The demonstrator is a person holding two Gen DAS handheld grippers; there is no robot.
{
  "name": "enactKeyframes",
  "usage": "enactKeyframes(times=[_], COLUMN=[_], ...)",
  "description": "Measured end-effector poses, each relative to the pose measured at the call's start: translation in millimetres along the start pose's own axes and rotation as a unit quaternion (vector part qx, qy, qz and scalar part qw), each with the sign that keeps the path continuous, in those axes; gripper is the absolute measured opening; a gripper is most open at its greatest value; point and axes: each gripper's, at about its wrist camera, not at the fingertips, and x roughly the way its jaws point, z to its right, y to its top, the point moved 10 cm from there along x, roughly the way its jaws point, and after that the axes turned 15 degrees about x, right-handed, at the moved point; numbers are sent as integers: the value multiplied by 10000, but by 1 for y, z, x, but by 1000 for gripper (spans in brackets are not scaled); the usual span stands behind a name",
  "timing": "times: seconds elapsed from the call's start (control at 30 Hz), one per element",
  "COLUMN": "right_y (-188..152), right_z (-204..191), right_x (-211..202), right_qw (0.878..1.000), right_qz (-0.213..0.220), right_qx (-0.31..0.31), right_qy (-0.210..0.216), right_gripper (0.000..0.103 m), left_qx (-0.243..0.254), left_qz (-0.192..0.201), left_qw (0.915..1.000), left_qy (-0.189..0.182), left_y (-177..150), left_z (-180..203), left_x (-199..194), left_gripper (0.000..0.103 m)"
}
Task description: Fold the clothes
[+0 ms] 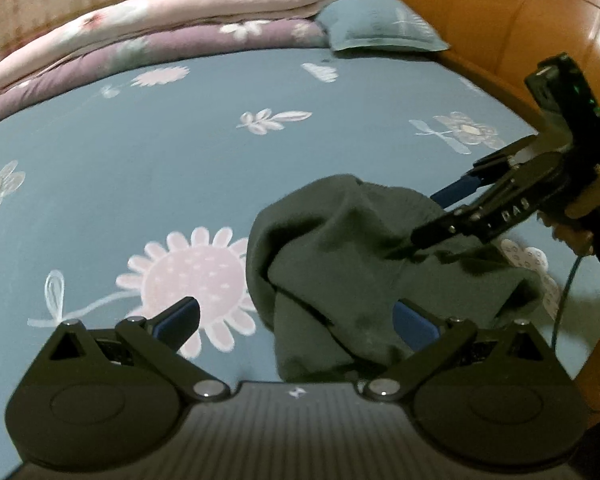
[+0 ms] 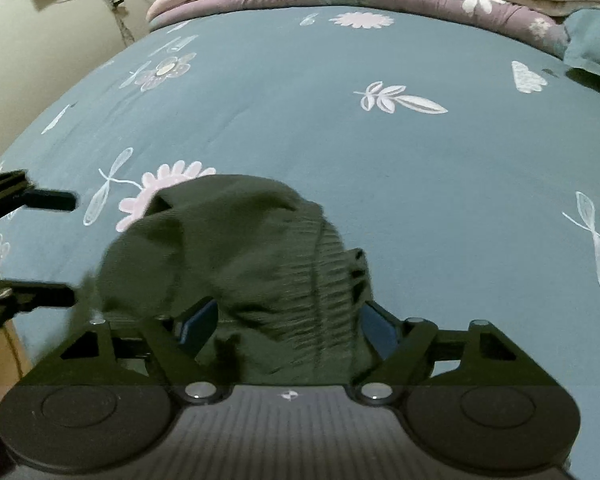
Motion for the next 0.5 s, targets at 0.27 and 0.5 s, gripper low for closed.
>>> enactKeyframes(times=[0.27,0.5], right_y=[1,-4], right_z=[-1,5], right_x=[-9,-20], right_qw=[9966,9924], right_qz=[-134,-195], right_qx=[-236,-291], right_qy=[774,1179], right_gripper=[78,78], left_qx=[-315,-319], left_qz=[-163,-136], left_qw=[9992,9991], left_qy=[201,232], left_y=[4,19], left_z=[24,39], left_x=[-2,2], left_gripper=[102,102])
